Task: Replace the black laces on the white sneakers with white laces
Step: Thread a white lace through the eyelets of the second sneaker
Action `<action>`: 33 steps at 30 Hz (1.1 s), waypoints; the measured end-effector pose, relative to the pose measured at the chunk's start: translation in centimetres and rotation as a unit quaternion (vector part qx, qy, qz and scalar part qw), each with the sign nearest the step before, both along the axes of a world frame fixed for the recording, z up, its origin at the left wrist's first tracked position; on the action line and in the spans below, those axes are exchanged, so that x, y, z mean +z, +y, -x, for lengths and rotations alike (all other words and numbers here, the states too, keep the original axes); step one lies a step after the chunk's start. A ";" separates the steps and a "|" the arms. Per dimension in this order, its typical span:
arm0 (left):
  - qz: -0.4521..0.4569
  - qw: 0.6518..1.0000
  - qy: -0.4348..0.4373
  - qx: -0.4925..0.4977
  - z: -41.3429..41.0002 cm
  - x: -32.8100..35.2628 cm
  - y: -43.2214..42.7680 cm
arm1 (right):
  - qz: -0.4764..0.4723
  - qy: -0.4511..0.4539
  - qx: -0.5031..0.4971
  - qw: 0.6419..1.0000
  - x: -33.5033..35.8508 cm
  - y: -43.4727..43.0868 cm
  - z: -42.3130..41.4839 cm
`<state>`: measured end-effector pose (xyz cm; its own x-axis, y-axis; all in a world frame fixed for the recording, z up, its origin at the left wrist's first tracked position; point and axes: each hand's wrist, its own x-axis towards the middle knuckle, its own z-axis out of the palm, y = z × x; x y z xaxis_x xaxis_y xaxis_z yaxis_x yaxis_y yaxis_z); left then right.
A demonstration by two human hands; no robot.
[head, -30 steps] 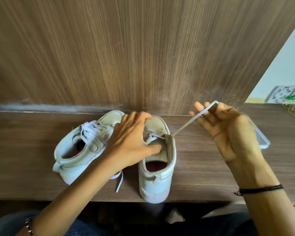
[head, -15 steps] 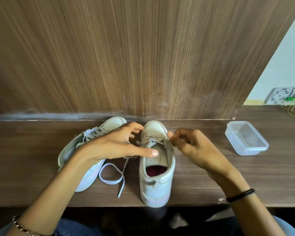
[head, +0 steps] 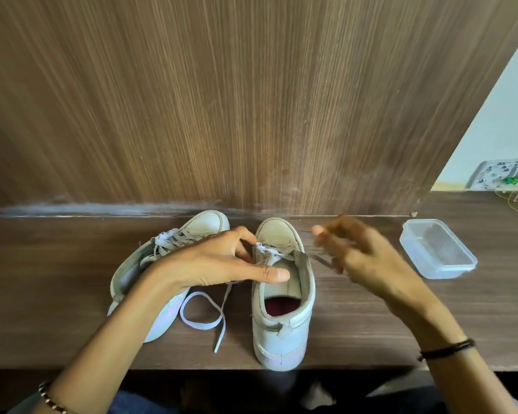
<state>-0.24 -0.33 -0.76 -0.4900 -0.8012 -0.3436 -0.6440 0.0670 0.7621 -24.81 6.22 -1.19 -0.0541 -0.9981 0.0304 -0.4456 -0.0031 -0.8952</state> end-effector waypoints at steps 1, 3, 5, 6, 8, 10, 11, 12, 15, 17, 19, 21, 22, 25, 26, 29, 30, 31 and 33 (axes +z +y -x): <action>-0.002 1.000 0.010 -0.007 0.0 0.0 0.0 | -0.028 0.056 0.047 0.997 -0.5 0.0 -0.5; -0.012 0.999 0.036 -0.019 0.0 0.3 0.1 | -0.062 0.078 0.081 0.992 -0.9 0.0 -1.1; -0.018 0.998 0.053 -0.025 -0.4 0.6 0.0 | -0.053 0.046 0.065 0.995 -0.6 0.0 -1.4; -0.014 0.998 0.057 -0.027 -0.7 0.6 -0.1 | -0.047 0.002 0.051 0.998 -0.4 0.0 -1.4; 0.009 0.998 0.056 -0.038 -1.2 0.5 -0.5 | -0.036 -0.139 0.023 0.989 0.2 0.0 -1.1; 0.035 0.997 0.053 -0.050 -1.4 0.3 -0.6 | -0.030 -0.236 -0.001 0.971 0.7 -0.1 -0.9; 0.043 0.996 0.056 -0.050 -1.3 0.1 -0.7 | -0.030 -0.242 -0.015 0.970 0.8 -0.2 -0.9; 0.049 0.996 0.061 -0.047 -1.1 -0.1 -0.8 | -0.031 -0.233 -0.028 0.972 0.9 -0.3 -0.9; 0.054 0.994 0.089 -0.030 -0.5 -0.6 -1.0 | -0.033 -0.183 -0.051 0.981 1.0 -0.1 -1.1; 0.061 0.993 0.098 -0.027 -0.3 -0.8 -1.2 | -0.030 -0.103 -0.051 0.993 0.6 -0.1 -1.0; 0.072 0.991 0.106 -0.028 -0.3 -0.8 -1.2 | -0.045 -0.032 -0.042 0.998 0.1 0.0 -0.9; 0.075 0.991 0.109 -0.029 -0.3 -0.8 -1.2 | -0.063 -0.030 -0.017 0.997 -0.1 0.0 -1.0; 0.073 0.991 0.109 -0.031 -0.3 -0.8 -1.2 | -0.064 -0.039 0.001 0.997 -0.2 0.0 -1.1; 0.061 0.992 0.105 -0.042 -0.4 -0.9 -1.2 | -0.043 -0.065 0.034 0.996 -0.1 0.0 -1.4; 0.059 0.992 0.105 -0.043 -0.4 -0.8 -1.2 | -0.034 -0.075 0.040 0.996 -0.2 0.0 -1.3; 0.064 0.991 0.111 -0.041 -0.2 -0.5 -1.1 | -0.017 -0.053 0.070 0.996 -0.4 -0.1 -1.1; 0.070 0.990 0.111 -0.042 0.0 -0.4 -1.1 | -0.011 -0.033 0.076 0.997 -0.5 -0.1 -0.9; 0.080 0.990 0.108 -0.044 0.2 -0.4 -1.1 | -0.003 -0.015 0.079 0.997 -0.6 0.0 -0.8; 0.106 0.989 0.090 -0.049 0.8 -0.3 -1.1 | 0.034 0.048 0.065 0.996 -0.9 0.0 -0.6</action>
